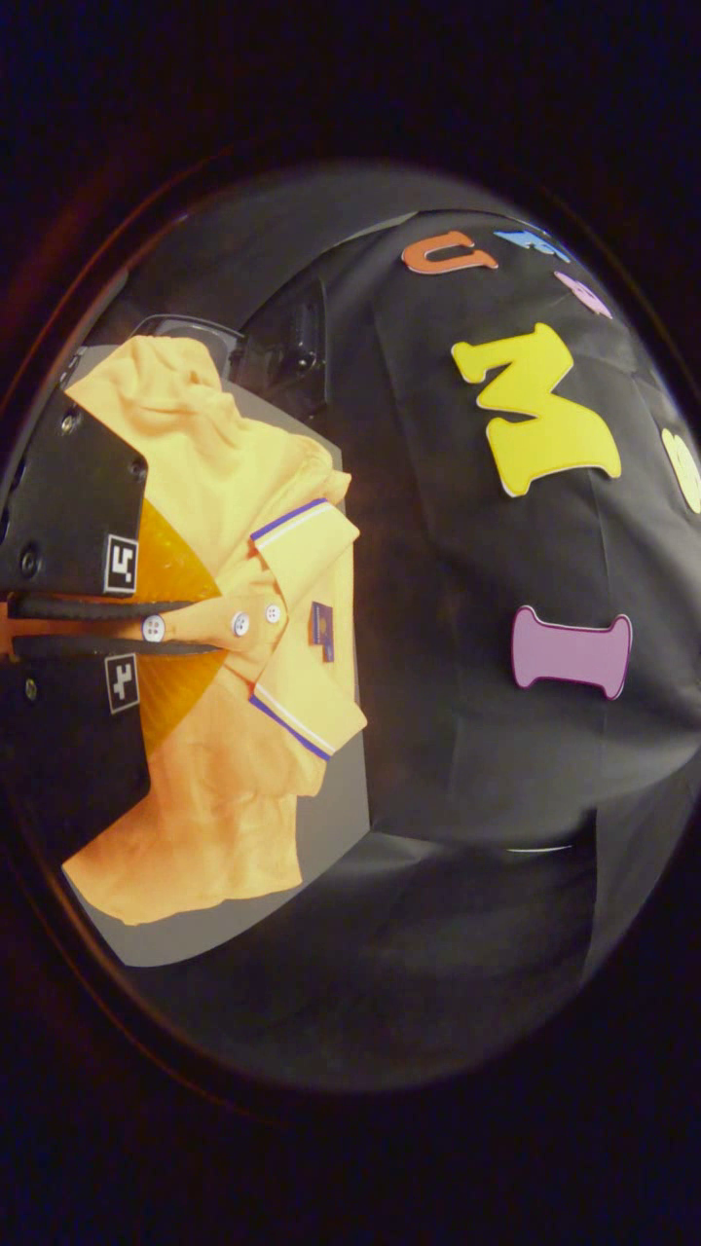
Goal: Put the clothes into the washing machine and then close the washing machine lid.
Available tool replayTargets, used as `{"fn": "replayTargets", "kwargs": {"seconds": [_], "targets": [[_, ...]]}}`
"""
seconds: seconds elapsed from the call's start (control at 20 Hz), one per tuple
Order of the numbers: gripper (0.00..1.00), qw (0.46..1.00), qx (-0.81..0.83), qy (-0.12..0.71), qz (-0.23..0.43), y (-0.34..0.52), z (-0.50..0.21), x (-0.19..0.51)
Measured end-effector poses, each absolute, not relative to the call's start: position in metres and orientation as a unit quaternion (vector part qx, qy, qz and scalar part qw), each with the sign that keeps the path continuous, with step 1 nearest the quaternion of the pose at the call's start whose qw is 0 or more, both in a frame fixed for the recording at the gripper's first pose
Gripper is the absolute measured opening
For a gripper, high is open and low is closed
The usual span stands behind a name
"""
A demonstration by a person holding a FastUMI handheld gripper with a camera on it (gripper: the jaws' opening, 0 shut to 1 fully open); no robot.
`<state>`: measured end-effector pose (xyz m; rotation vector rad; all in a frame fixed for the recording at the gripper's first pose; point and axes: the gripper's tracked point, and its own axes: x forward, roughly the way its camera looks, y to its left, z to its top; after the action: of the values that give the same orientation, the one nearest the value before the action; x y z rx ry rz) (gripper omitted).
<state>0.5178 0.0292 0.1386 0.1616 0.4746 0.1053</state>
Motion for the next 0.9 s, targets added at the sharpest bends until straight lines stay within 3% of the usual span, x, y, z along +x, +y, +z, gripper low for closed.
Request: {"fn": "replayTargets", "kwargs": {"seconds": [0.9], "targets": [[0.09, 0.983, 0.111, 0.097, 0.109, 0.139, 0.287, 0.346]]}}
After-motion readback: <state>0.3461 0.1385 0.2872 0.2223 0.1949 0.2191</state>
